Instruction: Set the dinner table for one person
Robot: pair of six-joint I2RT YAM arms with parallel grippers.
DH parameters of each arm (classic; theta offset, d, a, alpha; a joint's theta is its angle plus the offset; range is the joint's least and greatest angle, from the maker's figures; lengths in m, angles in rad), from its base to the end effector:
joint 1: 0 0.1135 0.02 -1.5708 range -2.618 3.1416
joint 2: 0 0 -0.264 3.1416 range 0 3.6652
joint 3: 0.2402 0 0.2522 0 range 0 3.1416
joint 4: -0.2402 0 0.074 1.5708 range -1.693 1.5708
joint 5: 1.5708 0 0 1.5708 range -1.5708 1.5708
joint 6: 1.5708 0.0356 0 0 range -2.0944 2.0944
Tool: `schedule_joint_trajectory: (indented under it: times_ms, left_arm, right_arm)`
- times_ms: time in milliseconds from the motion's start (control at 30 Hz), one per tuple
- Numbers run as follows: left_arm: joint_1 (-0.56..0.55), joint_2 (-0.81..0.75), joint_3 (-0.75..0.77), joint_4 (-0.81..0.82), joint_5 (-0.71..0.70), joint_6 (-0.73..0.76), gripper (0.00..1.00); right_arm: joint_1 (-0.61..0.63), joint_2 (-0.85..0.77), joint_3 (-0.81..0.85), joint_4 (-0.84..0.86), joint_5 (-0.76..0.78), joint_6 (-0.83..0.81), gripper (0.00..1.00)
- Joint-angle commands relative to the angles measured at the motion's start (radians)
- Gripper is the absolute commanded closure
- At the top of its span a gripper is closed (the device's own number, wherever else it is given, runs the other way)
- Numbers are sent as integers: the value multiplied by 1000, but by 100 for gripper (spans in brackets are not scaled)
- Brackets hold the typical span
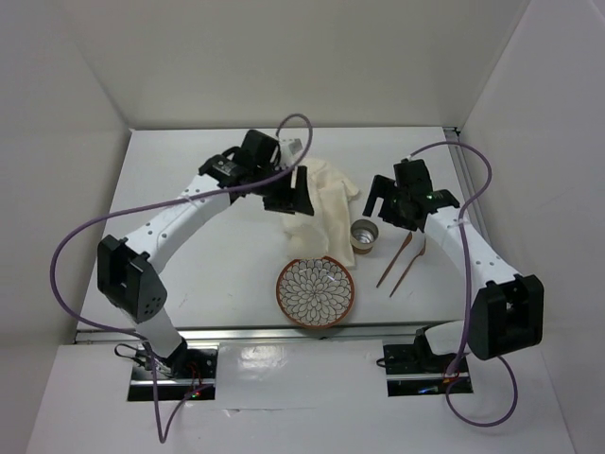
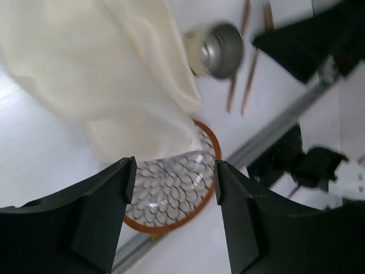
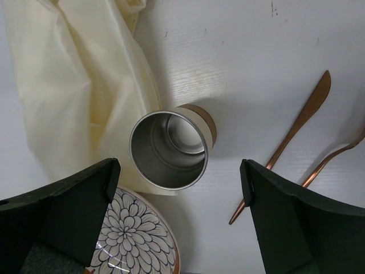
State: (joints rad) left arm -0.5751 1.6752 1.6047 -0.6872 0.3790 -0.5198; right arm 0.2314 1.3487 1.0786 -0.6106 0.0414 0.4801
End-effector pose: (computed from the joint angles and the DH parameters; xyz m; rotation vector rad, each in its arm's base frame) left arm 0.3066 -0.2144 0.3451 0.2718 2.4602 -0.9568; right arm 0.2765 0.0636 0.2790 0.3244 2.4470 0.2611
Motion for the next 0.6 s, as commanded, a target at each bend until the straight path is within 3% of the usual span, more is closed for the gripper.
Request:
schedule_joint_trajectory:
  times_ms: [0, 267, 433, 567]
  left_arm:
    - [128, 34, 122, -89, -109, 44, 26]
    - [299, 150, 215, -29, -62, 31, 27]
    - [319, 413, 408, -38, -26, -8, 27]
    - [319, 535, 527, -3, -37, -45, 24]
  right_arm:
    - [9, -55, -17, 6, -14, 18, 0]
    - [58, -97, -26, 78, -182, -92, 0]
    - [216, 12, 73, 39, -154, -101, 0]
    - [310, 96, 125, 11, -87, -64, 0]
